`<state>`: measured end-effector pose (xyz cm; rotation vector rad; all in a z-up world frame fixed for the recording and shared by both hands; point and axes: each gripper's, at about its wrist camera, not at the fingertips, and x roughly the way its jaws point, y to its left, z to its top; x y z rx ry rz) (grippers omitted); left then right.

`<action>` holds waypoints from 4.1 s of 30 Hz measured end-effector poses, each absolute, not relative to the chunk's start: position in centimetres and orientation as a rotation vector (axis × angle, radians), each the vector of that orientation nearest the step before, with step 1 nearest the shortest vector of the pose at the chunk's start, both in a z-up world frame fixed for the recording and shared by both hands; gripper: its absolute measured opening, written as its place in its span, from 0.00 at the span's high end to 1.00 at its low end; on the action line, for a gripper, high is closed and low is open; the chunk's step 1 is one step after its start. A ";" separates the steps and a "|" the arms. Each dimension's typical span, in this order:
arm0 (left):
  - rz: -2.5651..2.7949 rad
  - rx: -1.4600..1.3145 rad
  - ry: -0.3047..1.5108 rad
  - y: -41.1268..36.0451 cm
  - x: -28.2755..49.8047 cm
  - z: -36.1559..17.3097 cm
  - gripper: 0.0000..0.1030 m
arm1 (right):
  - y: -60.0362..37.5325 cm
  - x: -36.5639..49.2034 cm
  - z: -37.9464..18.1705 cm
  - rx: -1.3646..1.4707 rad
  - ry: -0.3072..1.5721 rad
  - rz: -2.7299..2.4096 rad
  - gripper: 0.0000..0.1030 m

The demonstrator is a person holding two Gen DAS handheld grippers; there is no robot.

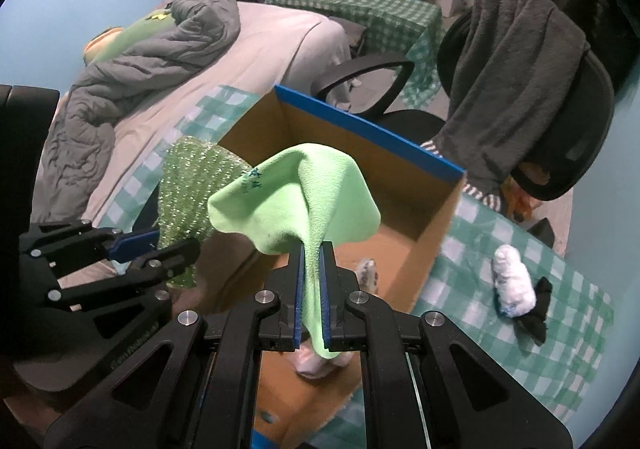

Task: Organize soft objects
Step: 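Open the left gripper to drop the scrubber while the right releases the cloth into the box, then move both tools over the table toward the white rolled sock and black sock, then close the right gripper on the black sock while the left grasps the white rolled sock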

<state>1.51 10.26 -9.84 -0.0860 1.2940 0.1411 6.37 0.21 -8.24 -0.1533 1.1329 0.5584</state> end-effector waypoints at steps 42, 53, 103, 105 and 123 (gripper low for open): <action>0.107 -0.042 1.310 4.7 2.1 -8.5 0.52 | -12.8 7.3 -7.8 -0.008 1.189 0.361 0.44; 0.025 0.017 1.311 -0.2 3.4 -8.1 0.51 | -19.1 6.4 -9.1 0.038 1.217 0.257 0.43; -0.060 0.095 1.443 -14.2 12.5 -16.0 0.35 | -28.1 13.4 -18.3 0.122 1.346 0.235 0.39; -0.057 0.084 1.451 -14.2 12.7 -16.5 0.35 | -28.0 13.7 -18.8 0.113 1.353 0.236 0.39; -0.079 0.026 1.478 -15.3 14.0 -17.8 0.25 | -29.0 13.1 -20.6 0.053 1.381 0.230 0.66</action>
